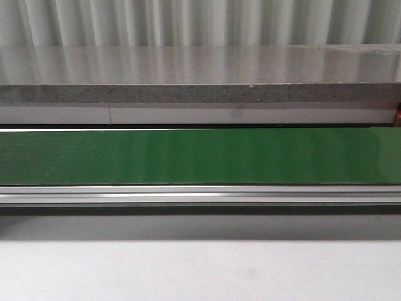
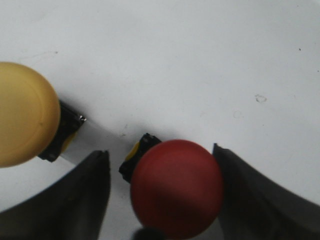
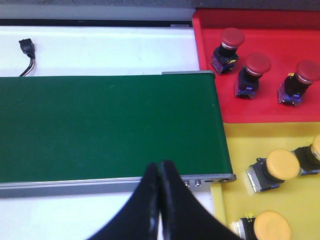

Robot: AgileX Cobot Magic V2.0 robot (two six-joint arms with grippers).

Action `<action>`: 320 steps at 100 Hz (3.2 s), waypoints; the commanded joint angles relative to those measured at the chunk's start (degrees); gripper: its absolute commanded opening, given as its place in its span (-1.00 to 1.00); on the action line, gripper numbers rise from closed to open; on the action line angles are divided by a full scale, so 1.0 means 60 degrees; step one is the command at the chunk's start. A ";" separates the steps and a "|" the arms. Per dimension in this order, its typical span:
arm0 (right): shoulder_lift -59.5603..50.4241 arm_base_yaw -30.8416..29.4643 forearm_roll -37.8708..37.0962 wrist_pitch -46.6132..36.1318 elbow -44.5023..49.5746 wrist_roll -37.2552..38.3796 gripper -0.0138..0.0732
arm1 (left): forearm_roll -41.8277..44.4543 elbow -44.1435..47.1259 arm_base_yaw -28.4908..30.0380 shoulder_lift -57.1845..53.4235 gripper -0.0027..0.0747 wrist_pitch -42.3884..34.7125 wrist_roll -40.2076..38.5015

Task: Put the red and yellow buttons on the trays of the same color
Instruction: 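Grasp the red push-button with the left gripper and set it on the belt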

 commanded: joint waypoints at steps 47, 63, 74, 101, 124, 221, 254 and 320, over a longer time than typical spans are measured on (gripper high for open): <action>-0.0031 0.0015 -0.0139 -0.0545 -0.0272 -0.0076 -0.84 | 0.0136 -0.0972 -0.0463 -0.2842 -0.98 0.0776 0.0577; -0.0031 0.0015 -0.0139 -0.0545 -0.0272 -0.0076 -0.84 | 0.0199 -0.0775 -0.0732 -0.3846 -0.98 0.1727 0.0841; -0.0031 0.0015 -0.0139 -0.0545 -0.0272 -0.0076 -0.84 | 0.0236 -0.0150 -0.1007 -0.4509 -0.98 0.1735 0.0981; -0.0031 0.0015 -0.0139 -0.0545 -0.0272 -0.0076 -0.84 | 0.0276 0.1818 -0.1644 -0.5443 -0.98 0.0834 0.0981; -0.0031 0.0015 -0.0139 -0.0545 -0.0272 -0.0076 -0.84 | 0.0038 0.2605 -0.1831 -0.5231 -0.98 0.0048 0.0981; -0.0031 0.0015 -0.0139 -0.0545 -0.0272 -0.0076 -0.84 | 0.0015 0.2308 -0.2448 -0.4656 0.75 0.0470 0.1201; -0.0031 0.0015 -0.0139 -0.0545 -0.0272 -0.0076 -0.84 | 0.0824 0.1567 -0.1833 -0.5164 0.70 0.0186 0.1201; -0.0031 0.0015 -0.0139 -0.0545 -0.0272 -0.0076 -0.84 | 0.0712 0.1306 0.1194 -0.2327 0.69 -0.1017 0.1119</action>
